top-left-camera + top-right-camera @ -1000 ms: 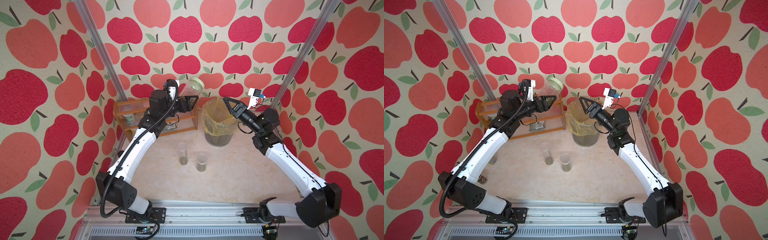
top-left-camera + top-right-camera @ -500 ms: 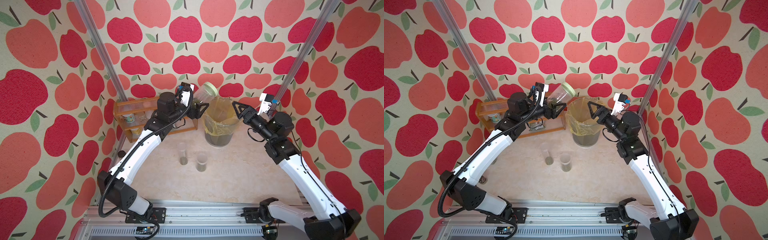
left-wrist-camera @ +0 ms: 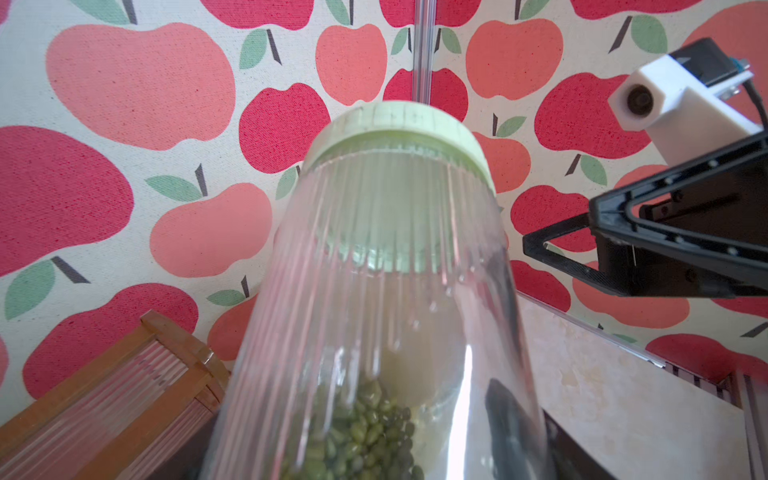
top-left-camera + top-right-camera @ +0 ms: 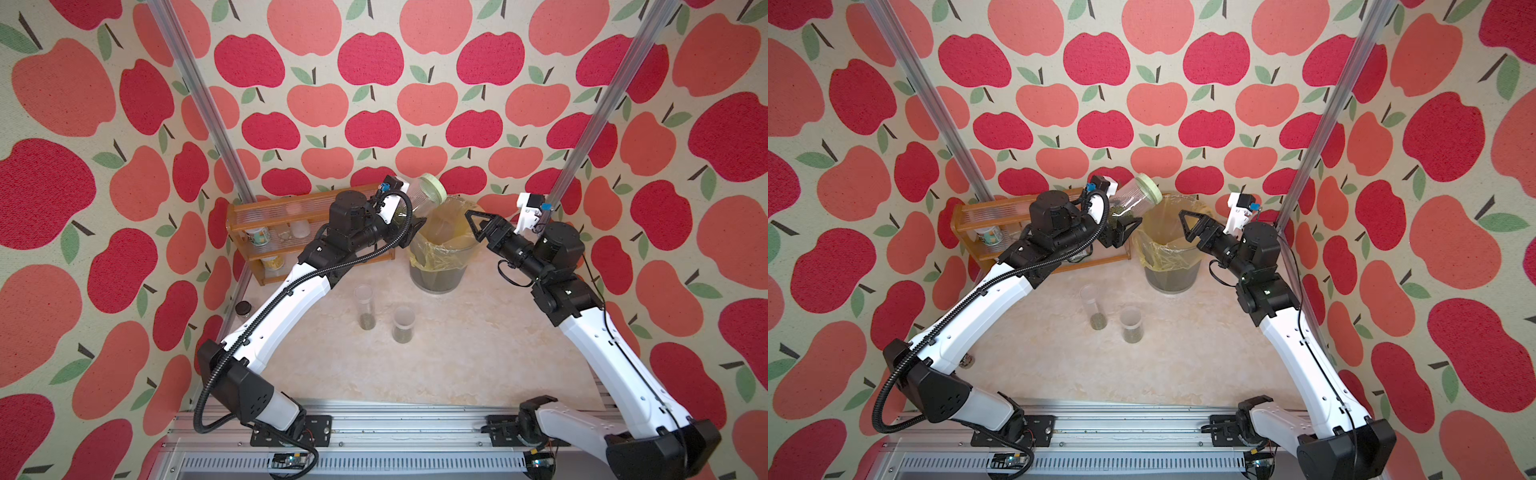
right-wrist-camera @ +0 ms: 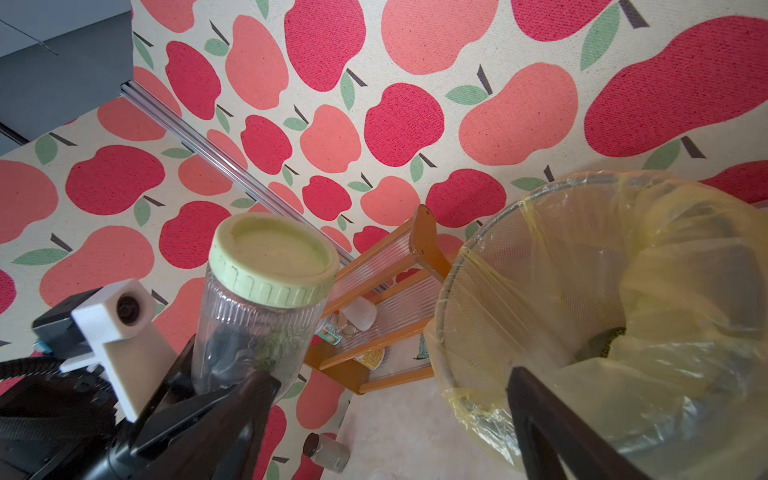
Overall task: Empty moldy mung beans from jars
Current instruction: Unscrew the lid from the jar.
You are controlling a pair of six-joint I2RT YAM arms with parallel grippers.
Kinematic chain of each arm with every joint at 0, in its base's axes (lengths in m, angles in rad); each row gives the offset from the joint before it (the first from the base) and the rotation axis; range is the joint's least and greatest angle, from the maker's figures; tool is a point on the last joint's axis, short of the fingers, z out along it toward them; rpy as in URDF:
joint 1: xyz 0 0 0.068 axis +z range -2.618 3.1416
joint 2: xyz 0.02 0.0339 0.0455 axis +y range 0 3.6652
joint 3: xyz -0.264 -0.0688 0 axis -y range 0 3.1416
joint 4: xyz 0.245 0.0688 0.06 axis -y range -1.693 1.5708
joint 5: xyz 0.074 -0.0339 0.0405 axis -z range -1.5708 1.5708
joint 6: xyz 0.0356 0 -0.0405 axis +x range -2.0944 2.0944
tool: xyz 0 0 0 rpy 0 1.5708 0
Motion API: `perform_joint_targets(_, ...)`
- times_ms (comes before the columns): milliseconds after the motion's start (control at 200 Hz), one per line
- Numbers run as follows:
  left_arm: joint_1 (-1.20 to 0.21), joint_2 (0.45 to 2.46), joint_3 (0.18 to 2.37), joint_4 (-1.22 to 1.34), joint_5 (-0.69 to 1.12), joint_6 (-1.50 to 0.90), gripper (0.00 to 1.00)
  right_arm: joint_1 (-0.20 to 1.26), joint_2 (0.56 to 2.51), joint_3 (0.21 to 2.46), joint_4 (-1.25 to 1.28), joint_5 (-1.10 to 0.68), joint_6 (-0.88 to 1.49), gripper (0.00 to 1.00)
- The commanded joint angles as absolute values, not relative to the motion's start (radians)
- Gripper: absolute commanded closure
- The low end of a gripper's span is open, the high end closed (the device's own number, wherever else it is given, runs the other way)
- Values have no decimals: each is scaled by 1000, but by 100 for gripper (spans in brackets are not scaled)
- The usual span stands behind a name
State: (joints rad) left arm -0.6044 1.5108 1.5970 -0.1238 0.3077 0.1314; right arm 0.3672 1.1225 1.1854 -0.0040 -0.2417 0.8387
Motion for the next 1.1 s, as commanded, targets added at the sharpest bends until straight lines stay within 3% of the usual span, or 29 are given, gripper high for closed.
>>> perform_joint_targets(0, -628, 1456, 1590, -50, 248, 235, 61, 353, 1133, 1250, -84, -276, 860, 8)
perform_joint_targets(505, -658, 1471, 1563, -15, 193, 319, 61, 351, 1082, 1232, 53, -326, 934, 4)
perform_joint_targets(810, -698, 1505, 1577, 10, 135, 391, 62, 351, 1139, 1294, 14, -375, 909, 1)
perform_joint_targets(1096, -748, 1495, 1551, 61, 64, 479, 62, 357, 1230, 1267, 179, -406, 1061, 1)
